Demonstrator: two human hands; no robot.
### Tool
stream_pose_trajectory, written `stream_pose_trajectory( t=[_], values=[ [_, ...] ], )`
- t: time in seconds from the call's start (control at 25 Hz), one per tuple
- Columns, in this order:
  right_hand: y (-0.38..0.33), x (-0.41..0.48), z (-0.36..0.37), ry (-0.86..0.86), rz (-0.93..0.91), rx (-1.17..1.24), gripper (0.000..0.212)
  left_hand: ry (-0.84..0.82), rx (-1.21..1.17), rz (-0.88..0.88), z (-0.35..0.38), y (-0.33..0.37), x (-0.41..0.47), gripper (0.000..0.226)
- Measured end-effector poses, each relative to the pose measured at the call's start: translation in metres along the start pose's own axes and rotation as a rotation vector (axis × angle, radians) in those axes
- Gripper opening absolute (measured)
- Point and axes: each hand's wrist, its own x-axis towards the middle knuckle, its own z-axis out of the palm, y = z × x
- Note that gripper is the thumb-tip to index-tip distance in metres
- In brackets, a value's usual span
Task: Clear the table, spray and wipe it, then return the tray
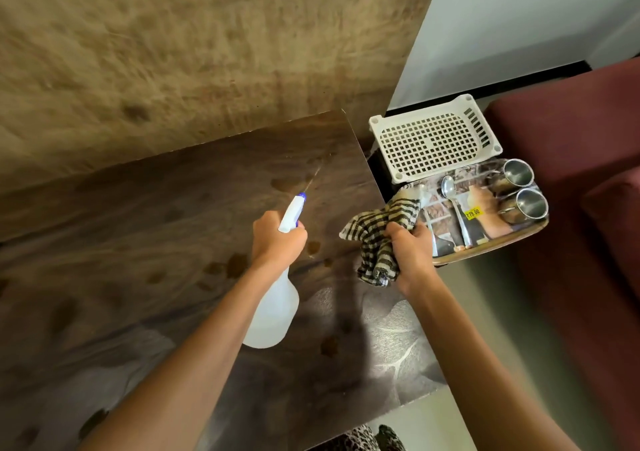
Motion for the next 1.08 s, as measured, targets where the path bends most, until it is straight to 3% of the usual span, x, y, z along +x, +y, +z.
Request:
stream_pose_trajectory(
  t=[0.2,0.68,1.08],
  values=[
    [0.004,-0.004,0.002,0.013,-0.033,-0.040,0.026,-0.021,-0.033,-0.039,-0.009,-0.022,0.007,0.021],
    [0.024,-0.020,0.020,-0.045,-0.056,-0.119,0.023,0.145,-0.145,-0.184,-0.046,-0.051,0.006,0.032],
    [0.033,-0.032,0.013,-0.014,-0.081,-0.144,0.022,-0.095,0.046,0.018,-0.036,-0.050,-0.021,0.014]
  ],
)
